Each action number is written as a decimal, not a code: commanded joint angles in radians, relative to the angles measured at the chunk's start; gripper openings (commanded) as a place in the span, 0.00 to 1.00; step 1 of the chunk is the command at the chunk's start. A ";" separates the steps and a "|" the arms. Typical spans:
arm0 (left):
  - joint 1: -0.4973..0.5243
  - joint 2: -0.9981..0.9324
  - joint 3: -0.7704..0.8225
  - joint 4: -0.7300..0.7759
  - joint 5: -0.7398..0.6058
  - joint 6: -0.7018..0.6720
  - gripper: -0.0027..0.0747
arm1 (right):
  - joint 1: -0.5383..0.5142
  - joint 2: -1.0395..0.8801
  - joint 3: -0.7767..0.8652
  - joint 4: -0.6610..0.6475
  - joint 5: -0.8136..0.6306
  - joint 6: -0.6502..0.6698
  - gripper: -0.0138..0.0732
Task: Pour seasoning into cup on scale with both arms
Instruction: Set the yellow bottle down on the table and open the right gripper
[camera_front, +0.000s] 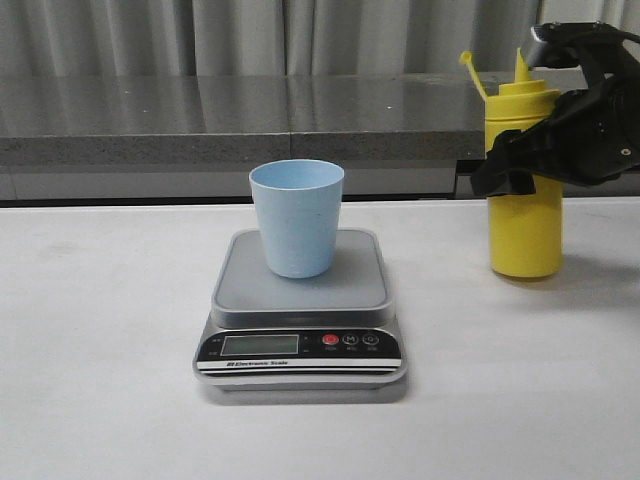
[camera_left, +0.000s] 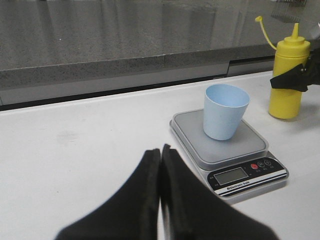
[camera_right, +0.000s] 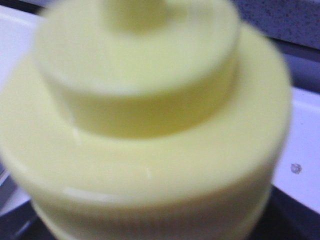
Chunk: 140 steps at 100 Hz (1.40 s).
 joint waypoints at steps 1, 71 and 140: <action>0.001 0.009 -0.027 -0.017 -0.079 -0.010 0.01 | -0.005 -0.044 -0.025 0.022 -0.068 -0.004 0.83; 0.001 0.009 -0.027 -0.017 -0.079 -0.010 0.01 | -0.005 -0.123 0.076 0.021 0.006 0.014 0.83; 0.001 0.009 -0.027 -0.017 -0.079 -0.010 0.01 | -0.005 -0.413 0.307 0.022 0.067 0.061 0.83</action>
